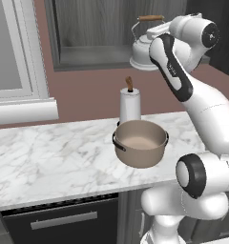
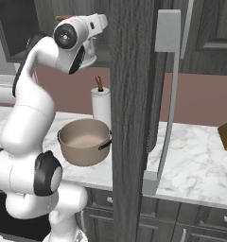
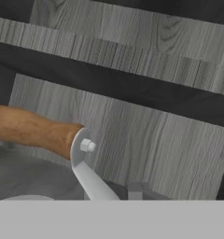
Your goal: Pick the kettle from the cabinet and place it on a stove burner. Then pick the pot from the counter and place it on another stove burner. Finally, turn both burners on.
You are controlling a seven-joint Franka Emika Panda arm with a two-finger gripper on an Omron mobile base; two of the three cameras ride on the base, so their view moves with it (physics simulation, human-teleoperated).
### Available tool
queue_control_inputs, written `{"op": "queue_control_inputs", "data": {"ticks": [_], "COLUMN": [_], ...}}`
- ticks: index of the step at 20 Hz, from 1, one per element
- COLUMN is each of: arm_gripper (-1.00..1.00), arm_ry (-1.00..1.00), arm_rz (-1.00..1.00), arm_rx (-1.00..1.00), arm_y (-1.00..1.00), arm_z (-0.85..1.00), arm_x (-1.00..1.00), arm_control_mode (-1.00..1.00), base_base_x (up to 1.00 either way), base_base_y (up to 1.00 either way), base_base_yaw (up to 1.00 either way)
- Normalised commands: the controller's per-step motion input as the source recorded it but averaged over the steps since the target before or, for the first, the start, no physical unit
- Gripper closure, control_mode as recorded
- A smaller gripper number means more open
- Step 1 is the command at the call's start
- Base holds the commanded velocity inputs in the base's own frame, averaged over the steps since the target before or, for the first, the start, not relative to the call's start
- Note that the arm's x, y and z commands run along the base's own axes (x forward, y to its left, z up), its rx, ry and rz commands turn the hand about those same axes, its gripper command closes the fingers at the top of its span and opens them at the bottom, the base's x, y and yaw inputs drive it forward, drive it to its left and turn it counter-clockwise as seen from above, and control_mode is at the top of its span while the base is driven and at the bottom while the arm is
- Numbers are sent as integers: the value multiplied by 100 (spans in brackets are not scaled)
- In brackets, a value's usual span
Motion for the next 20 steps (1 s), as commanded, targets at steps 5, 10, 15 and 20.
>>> {"op": "queue_control_inputs", "data": {"ticks": [5,10,15,20], "arm_gripper": [100,100,100,100], "arm_ry": [2,0,2,3], "arm_rz": [0,0,0,0], "arm_rx": [-3,0,0,0], "arm_y": [0,0,0,2], "arm_z": [-9,-16,-20,-20], "arm_x": [-60,-58,-53,-47], "arm_control_mode": [-100,-100,-100,-100], "base_base_x": [0,0,0,0], "base_base_y": [0,0,0,0], "base_base_yaw": [0,0,0,0]}}
